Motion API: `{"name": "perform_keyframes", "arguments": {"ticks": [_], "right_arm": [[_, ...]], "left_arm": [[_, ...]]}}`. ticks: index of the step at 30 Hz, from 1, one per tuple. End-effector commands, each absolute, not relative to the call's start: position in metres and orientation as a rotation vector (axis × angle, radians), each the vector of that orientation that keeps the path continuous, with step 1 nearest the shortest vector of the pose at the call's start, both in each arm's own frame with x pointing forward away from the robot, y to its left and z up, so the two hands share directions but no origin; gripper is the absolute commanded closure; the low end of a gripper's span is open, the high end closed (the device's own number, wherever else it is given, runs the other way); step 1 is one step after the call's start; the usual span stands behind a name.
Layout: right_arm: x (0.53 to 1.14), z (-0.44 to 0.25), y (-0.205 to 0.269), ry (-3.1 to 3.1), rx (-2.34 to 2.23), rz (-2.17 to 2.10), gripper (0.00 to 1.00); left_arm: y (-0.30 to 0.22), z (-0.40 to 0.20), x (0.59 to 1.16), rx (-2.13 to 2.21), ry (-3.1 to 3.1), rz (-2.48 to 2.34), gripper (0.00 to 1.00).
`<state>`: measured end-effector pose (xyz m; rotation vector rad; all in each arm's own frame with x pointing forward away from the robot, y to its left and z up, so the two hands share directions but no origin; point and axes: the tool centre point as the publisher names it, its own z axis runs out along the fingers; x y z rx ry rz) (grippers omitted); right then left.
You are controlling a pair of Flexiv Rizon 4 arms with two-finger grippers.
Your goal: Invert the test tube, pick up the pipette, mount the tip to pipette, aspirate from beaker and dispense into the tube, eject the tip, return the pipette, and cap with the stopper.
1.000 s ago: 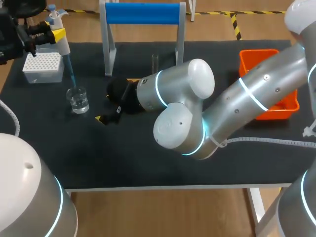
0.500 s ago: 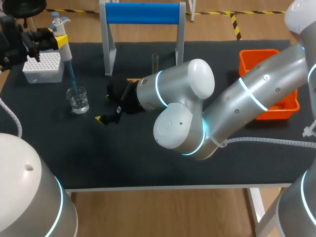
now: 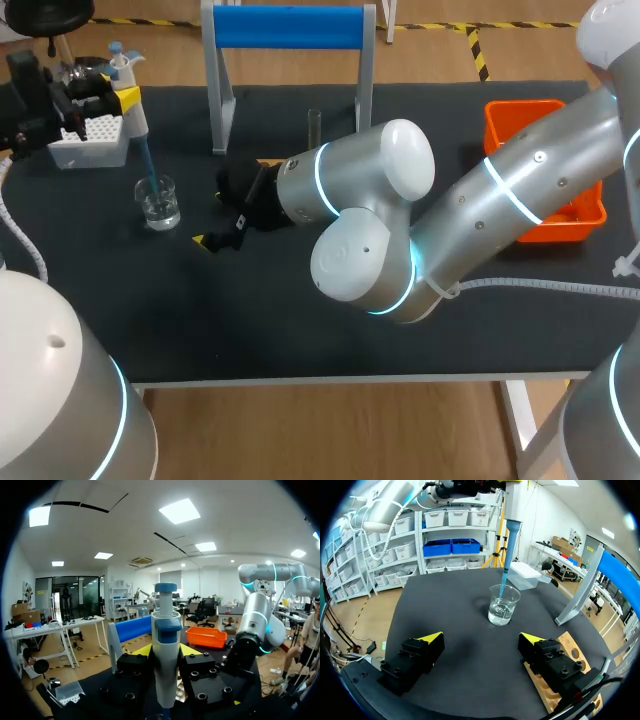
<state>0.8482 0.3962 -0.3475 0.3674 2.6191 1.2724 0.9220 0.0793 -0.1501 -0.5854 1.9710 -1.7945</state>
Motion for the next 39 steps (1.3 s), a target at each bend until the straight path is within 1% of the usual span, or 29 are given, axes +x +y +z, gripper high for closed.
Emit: {"name": "perform_keyframes", "arguments": {"ticks": [1,39], "right_arm": [[0.848,-0.349,0.396,2.615,0.367,1.279,0.0],[0.848,-0.349,0.396,2.615,0.367,1.279,0.0]], "left_arm": [[0.079,-0.157,0.924,-0.587,1.96,-1.797,1.0],[0.083,-0.186,0.935,-0.609,1.951,-1.784,1.0]]}}
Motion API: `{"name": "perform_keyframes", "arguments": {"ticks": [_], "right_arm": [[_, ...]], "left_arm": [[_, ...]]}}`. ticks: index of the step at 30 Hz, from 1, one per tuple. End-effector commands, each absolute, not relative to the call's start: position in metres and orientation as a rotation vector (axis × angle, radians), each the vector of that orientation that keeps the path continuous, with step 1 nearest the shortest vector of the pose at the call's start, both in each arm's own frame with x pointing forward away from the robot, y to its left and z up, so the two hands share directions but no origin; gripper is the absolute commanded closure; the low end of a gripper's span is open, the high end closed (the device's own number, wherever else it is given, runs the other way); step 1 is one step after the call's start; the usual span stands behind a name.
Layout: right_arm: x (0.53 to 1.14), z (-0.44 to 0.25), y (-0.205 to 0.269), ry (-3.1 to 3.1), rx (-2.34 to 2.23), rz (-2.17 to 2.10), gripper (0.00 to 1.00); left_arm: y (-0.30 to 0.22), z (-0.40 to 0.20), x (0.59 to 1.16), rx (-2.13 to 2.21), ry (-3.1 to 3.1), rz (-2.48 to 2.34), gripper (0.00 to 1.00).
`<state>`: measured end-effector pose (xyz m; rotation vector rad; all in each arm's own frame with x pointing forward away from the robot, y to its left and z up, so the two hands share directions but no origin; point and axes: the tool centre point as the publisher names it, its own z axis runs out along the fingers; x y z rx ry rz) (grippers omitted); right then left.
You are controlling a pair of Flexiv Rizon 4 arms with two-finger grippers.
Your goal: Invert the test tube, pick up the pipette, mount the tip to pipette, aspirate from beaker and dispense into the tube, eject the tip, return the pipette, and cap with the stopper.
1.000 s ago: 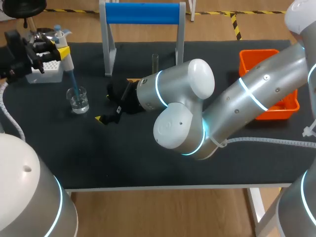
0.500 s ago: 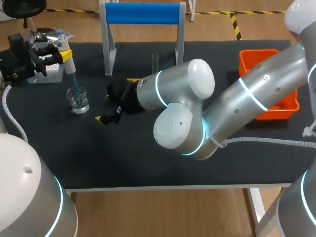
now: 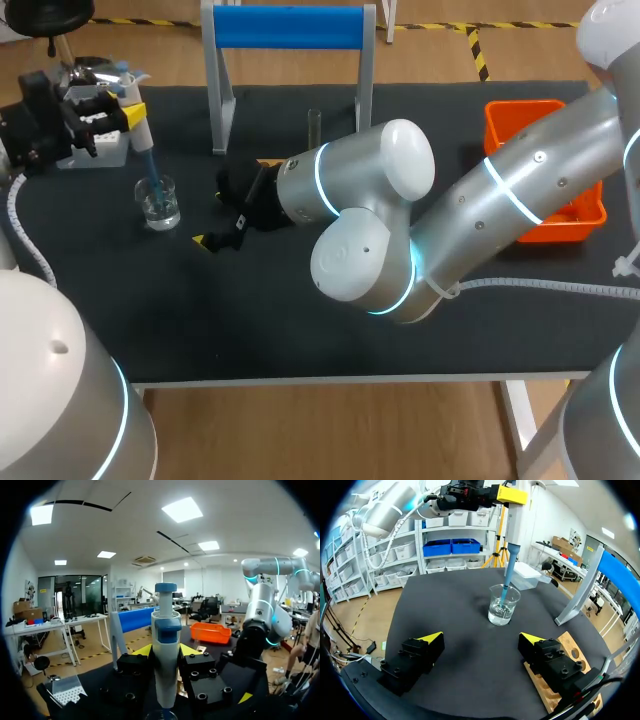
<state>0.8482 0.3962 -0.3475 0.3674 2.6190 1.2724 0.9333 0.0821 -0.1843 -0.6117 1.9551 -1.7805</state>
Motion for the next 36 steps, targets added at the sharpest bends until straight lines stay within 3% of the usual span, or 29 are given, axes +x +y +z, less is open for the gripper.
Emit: {"name": "perform_keyframes", "arguments": {"ticks": [1,36], "right_arm": [[0.848,-0.3493,0.3963,2.615,0.367,1.279,0.0],[0.848,-0.3493,0.3963,2.615,0.367,1.279,0.0]], "left_arm": [[0.0834,-0.186,0.9346,-0.61,1.949,-1.785,1.0],[0.0838,-0.1815,0.9334,-0.576,1.944,-1.742,1.0]]}}
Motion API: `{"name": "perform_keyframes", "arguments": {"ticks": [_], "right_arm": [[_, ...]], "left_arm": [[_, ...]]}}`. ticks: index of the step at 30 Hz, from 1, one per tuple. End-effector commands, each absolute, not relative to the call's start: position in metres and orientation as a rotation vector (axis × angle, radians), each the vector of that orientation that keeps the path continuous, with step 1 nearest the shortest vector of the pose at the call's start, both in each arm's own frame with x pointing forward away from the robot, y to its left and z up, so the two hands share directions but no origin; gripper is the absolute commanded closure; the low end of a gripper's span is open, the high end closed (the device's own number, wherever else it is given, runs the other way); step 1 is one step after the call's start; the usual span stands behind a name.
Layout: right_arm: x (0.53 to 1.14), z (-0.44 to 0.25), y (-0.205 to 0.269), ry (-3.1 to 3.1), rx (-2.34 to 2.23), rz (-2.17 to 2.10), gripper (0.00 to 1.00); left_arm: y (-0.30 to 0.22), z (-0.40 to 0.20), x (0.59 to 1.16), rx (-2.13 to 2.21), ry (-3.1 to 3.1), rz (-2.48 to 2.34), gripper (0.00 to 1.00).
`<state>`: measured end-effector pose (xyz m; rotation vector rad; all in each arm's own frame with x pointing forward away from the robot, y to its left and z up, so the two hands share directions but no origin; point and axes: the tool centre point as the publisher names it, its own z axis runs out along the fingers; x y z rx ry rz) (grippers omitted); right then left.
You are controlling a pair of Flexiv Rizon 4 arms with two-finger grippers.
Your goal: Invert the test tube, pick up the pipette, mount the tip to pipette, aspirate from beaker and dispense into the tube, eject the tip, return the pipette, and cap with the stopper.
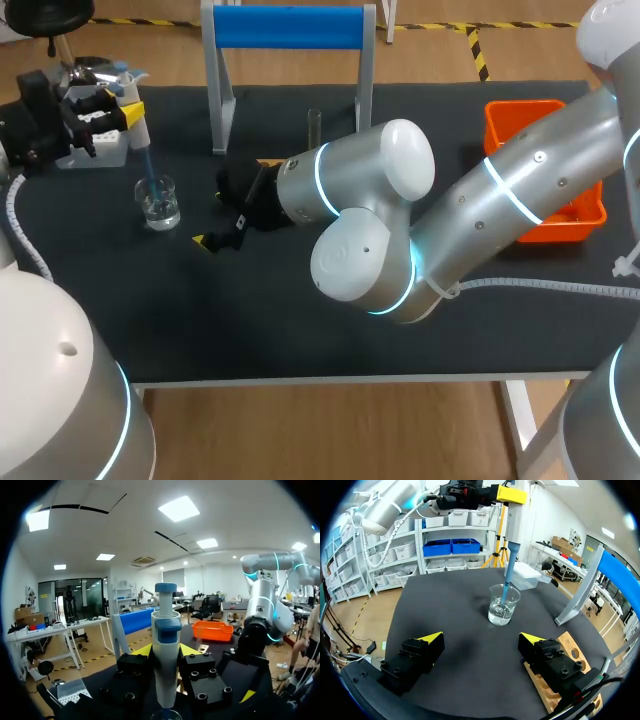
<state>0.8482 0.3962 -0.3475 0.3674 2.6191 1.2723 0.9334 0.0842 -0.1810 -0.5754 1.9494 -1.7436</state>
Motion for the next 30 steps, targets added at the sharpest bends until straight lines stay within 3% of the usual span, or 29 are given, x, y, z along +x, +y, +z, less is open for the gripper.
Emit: {"name": "perform_keyframes", "arguments": {"ticks": [1,30], "right_arm": [[0.848,-0.3493,0.3963,2.615,0.367,1.279,0.0],[0.848,-0.3493,0.3963,2.615,0.367,1.279,0.0]], "left_arm": [[0.0843,-0.1814,0.9334,-0.581,1.938,-1.746,1.0],[0.086,-0.1819,0.9332,-0.594,1.928,-1.753,1.0]]}}
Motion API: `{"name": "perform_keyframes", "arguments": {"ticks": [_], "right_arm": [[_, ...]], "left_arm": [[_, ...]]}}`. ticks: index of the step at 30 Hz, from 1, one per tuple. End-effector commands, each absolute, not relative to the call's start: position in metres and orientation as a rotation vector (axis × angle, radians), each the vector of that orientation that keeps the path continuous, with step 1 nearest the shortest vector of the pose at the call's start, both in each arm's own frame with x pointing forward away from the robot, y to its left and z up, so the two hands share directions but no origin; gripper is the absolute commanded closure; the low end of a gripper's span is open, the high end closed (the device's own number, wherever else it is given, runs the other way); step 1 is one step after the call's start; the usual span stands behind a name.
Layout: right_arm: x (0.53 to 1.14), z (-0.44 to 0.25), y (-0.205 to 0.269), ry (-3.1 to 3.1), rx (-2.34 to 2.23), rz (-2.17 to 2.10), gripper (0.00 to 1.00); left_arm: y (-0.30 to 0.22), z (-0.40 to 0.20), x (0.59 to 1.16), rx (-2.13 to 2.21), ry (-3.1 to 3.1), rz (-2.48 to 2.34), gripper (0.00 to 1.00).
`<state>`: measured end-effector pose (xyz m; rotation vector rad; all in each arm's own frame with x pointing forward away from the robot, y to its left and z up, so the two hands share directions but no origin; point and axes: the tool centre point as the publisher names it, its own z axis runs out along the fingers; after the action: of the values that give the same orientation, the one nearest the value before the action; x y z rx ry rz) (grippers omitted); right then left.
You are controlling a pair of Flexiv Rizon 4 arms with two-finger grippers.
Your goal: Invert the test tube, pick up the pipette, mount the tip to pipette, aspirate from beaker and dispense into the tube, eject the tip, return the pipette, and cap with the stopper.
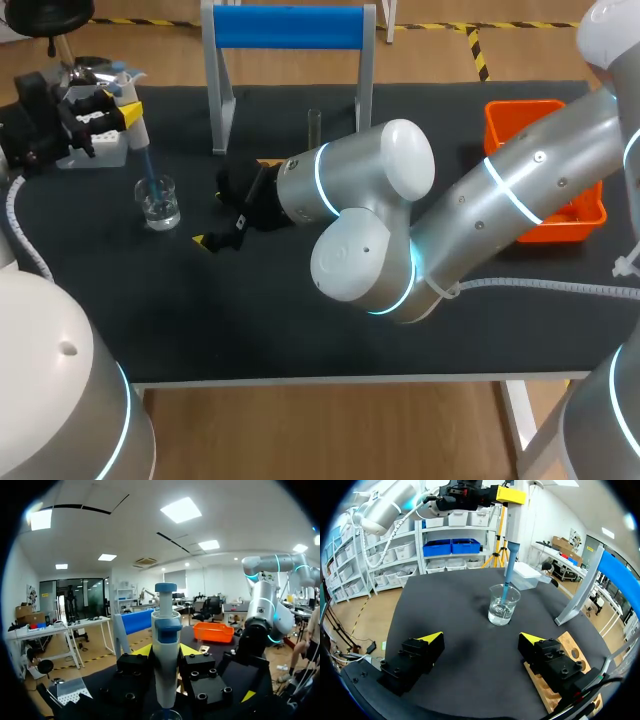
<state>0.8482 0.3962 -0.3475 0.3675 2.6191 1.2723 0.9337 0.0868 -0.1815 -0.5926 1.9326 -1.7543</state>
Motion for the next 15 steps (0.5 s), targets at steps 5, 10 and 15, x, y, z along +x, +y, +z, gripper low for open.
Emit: {"name": "perform_keyframes", "arguments": {"ticks": [5,10,15], "right_arm": [[0.843,-0.341,0.389,2.611,0.352,1.29,0.0],[0.835,-0.328,0.377,2.631,0.303,1.319,0.0],[0.825,-0.313,0.361,2.671,0.249,1.365,0.0]], "left_arm": [[0.086,-0.182,0.933,-0.594,1.928,-1.753,1.0],[0.086,-0.182,0.933,-0.594,1.928,-1.753,1.0],[0.086,-0.182,0.933,-0.594,1.928,-1.753,1.0]]}}
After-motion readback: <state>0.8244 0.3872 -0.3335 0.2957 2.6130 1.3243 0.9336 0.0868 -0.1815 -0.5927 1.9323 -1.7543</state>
